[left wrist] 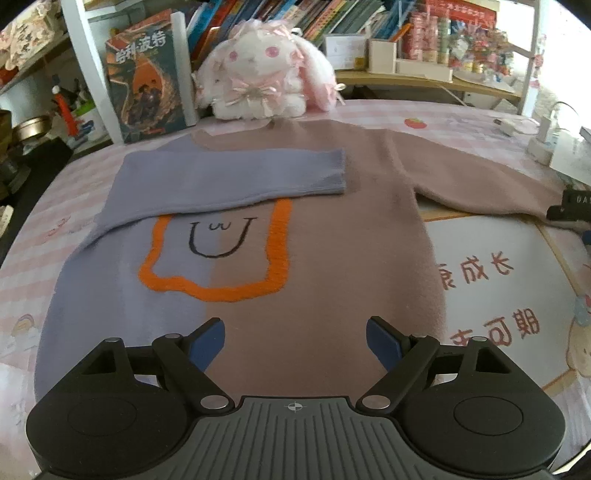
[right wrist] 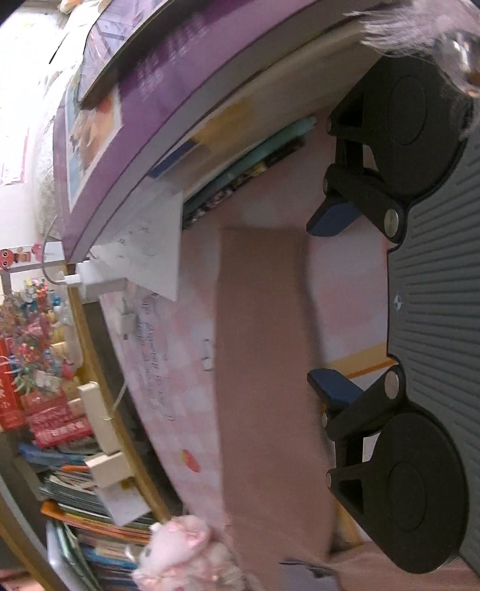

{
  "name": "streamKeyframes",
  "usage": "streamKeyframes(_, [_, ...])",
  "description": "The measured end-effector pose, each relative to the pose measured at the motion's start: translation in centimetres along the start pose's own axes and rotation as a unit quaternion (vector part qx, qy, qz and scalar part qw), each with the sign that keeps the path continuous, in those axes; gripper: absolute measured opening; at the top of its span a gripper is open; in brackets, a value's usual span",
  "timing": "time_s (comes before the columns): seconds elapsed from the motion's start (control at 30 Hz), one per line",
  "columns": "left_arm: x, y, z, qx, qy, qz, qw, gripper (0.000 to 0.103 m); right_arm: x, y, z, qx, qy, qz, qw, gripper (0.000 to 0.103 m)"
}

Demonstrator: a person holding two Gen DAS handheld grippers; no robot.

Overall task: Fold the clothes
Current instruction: 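Open the left gripper and move the right gripper to the tan sleeve cuff, then grasp the tan sleeve cuff with the right gripper and fold it across the body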

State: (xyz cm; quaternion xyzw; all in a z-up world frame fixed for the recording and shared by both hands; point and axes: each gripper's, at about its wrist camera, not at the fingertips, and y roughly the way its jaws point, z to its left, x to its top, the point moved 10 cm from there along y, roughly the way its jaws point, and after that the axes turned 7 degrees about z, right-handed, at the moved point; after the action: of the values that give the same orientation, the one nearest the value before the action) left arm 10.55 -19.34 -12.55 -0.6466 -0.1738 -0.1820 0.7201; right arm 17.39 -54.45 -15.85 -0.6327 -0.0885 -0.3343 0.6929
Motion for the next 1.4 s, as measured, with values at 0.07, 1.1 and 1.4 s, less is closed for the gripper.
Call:
streamKeyframes(0.07, [0.1, 0.2, 0.3, 0.009, -0.006, 0.004, 0.9999, 0.086, 0.7, 0.5, -0.1, 0.006, 0.007, -0.011, 1.000, 0.073])
streamKeyframes(1.1, [-0.1, -1.0, 4.9, -0.007, -0.046, -0.038, 0.9982, 0.086, 6.5, -4.9, 11.1, 0.169, -0.031, -0.069, 0.983, 0.005])
streamKeyframes(1.4, [-0.4, -2.9, 11.7, -0.044, -0.031, -0.097, 0.9939, 0.086, 6.7, -9.1, 25.1, 0.212, -0.099, -0.105, 0.967, 0.005])
